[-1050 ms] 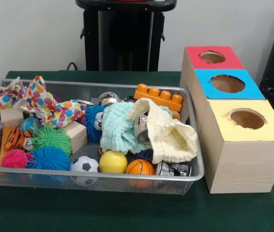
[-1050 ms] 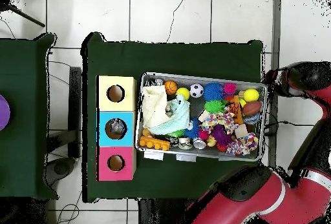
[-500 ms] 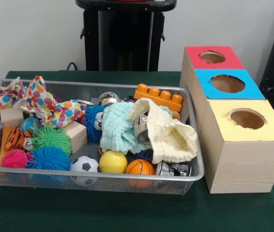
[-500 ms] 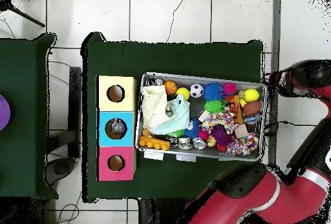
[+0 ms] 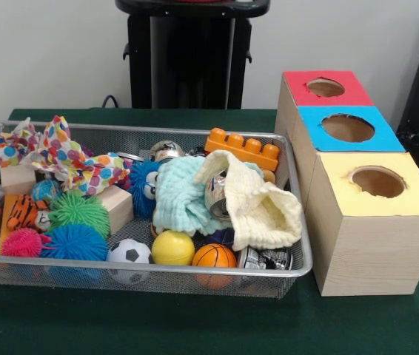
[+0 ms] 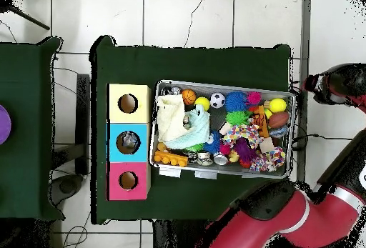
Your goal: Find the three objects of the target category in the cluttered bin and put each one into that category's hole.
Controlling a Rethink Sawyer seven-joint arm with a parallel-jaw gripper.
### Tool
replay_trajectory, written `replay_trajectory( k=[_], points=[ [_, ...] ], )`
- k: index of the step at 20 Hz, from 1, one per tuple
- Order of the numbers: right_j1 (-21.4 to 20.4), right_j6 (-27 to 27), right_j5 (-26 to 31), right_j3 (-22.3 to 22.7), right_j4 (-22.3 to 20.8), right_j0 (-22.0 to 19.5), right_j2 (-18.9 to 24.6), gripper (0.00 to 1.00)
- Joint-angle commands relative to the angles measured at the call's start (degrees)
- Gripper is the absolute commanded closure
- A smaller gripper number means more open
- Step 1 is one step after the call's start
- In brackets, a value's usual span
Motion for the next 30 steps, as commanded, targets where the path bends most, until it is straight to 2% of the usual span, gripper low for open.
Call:
replay_trajectory(
  k=[1, 6, 9, 11, 14, 16, 21, 22, 25, 27, 30],
  points=[
    [0.08, -20.19, 6.12, 3.88, -4.04, -0.90, 8.34, 1.00],
    [-0.26, -15.35, 9.02, 3.84, -5.66, -1.57, 9.34, 1.00],
    [-0.06, -17.67, 7.10, 3.59, -7.57, -1.74, 10.95, 1.00],
    [0.16, -20.10, 3.50, 4.67, -7.13, -2.40, 13.55, 1.00],
    [-0.06, -14.43, 5.52, 4.67, -8.59, -2.62, 13.84, 1.00],
    [-2.17, -12.84, 2.89, 6.19, -6.96, -2.28, 11.09, 1.00],
    [-5.41, -9.78, 2.71, 13.03, -2.96, -4.16, 5.73, 1.00],
    [-6.67, -8.40, 1.25, 15.54, -2.63, -4.59, 3.98, 1.00],
    [-12.32, -1.08, -6.02, 28.92, -0.24, -6.03, 0.03, 1.00],
    [-15.17, 2.64, -9.53, 35.86, 0.65, -6.47, -0.91, 1.00],
    [-17.06, 6.38, -12.37, 40.75, 1.26, -6.44, -1.45, 1.00]
  ],
)
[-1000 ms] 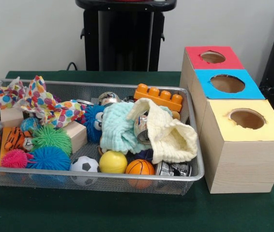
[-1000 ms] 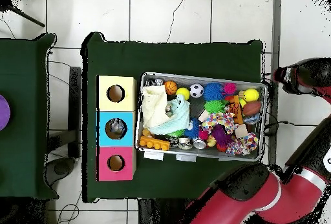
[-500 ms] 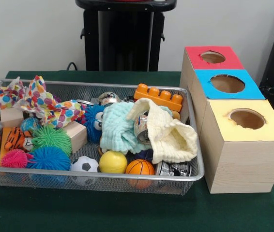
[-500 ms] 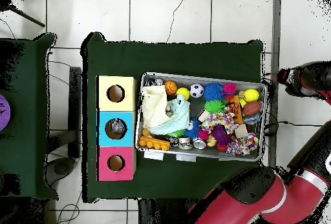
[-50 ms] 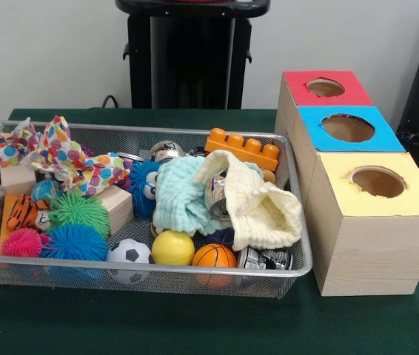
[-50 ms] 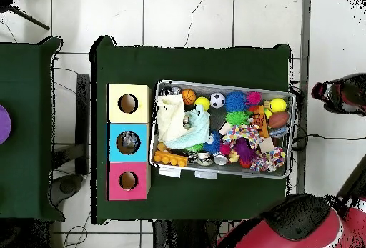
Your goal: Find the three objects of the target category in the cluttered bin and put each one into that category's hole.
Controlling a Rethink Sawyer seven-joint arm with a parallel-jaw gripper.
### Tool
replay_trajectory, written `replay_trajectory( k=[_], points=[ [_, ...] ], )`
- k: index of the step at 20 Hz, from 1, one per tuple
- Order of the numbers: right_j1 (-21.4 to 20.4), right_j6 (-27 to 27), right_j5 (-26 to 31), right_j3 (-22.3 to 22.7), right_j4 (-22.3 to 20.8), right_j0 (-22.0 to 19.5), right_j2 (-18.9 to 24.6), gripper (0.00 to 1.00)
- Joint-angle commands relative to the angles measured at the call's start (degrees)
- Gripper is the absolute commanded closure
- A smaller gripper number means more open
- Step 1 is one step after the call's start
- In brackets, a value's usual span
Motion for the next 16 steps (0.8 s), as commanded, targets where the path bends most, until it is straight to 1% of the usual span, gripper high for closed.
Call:
replay_trajectory(
  k=[1, 10, 16],
  points=[
    [-9.03, 7.92, -8.96, 26.12, 1.99, -1.12, -4.25, 1.00],
    [-12.12, 16.70, -15.72, 35.03, 4.94, 0.67, -6.72, 1.00],
    [-12.53, 20.10, -18.49, 37.92, 7.39, 2.39, -8.75, 1.00]
  ],
)
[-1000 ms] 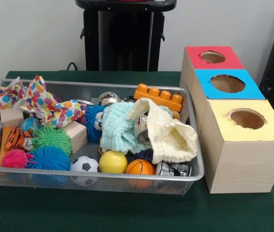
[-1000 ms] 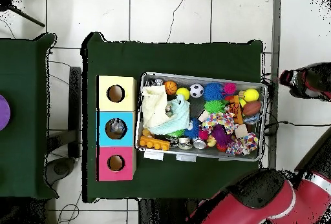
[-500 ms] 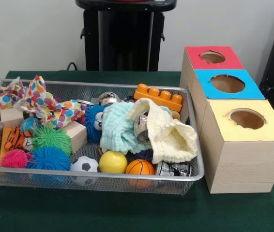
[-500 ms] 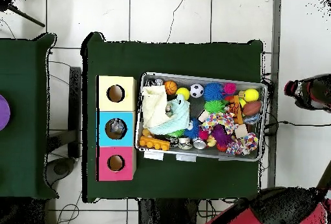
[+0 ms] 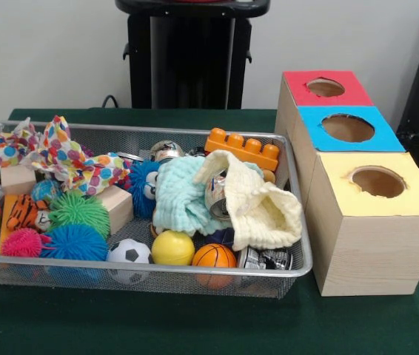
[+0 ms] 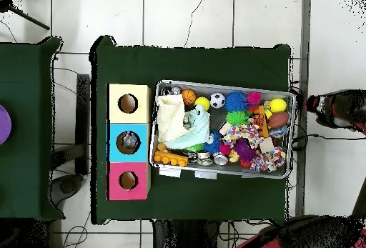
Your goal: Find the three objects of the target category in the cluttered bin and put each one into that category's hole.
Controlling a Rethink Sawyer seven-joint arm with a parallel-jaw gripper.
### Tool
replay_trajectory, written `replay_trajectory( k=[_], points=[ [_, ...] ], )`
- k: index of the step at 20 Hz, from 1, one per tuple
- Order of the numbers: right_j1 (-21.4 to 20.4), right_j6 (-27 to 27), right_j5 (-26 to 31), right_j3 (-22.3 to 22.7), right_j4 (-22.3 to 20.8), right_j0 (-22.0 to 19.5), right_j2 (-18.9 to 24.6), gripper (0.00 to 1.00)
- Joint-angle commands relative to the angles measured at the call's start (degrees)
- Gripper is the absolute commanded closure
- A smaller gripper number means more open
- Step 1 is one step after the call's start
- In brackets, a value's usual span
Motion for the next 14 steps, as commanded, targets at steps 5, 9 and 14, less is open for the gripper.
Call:
replay_trajectory(
  k=[5, 9, 14],
  points=[
    [-3.64, 21.18, -4.03, 17.08, 4.82, 4.38, -3.45, 1.00],
    [-4.28, 23.06, -5.32, 18.84, 6.08, 5.79, -4.77, 1.00],
    [-5.67, 24.56, -6.05, 21.10, 7.34, 7.25, -6.41, 1.00]
  ],
)
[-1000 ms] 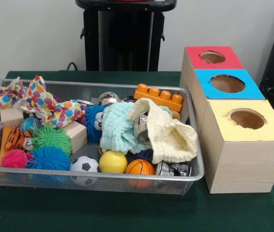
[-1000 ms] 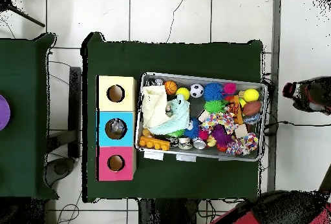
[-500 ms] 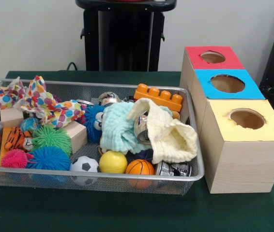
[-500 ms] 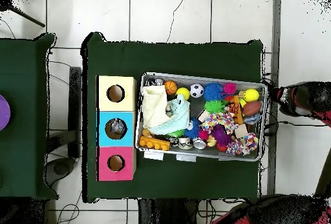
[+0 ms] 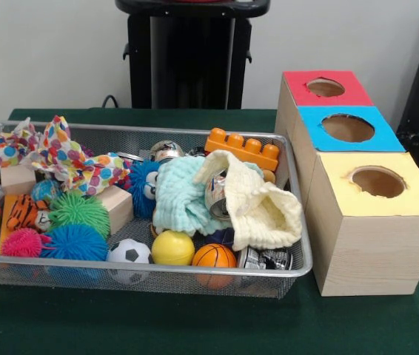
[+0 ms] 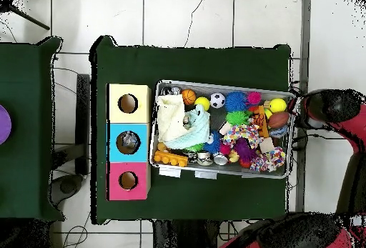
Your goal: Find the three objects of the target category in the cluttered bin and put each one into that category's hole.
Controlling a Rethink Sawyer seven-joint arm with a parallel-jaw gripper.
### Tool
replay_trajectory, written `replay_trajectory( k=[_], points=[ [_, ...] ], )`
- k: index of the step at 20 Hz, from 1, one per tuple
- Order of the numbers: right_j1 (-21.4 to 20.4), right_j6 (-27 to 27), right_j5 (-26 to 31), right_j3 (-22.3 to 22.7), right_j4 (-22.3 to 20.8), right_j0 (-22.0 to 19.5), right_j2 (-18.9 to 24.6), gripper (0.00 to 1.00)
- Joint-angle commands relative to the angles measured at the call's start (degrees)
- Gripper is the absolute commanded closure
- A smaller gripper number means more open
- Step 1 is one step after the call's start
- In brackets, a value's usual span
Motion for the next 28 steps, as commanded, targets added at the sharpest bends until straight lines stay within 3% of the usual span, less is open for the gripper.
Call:
replay_trajectory(
  k=[1, 11, 21, 28],
  points=[
    [-2.97, 18.21, -3.43, 11.34, 2.86, 2.59, -2.23, 1.00],
    [-3.79, 22.35, -2.70, 11.90, 5.67, 6.49, -5.59, 1.00],
    [11.93, 16.01, -2.03, -6.05, 4.82, 2.45, -5.53, 1.00],
    [13.52, 16.53, -6.13, -5.06, 5.56, 2.03, -5.49, 1.00]
  ],
)
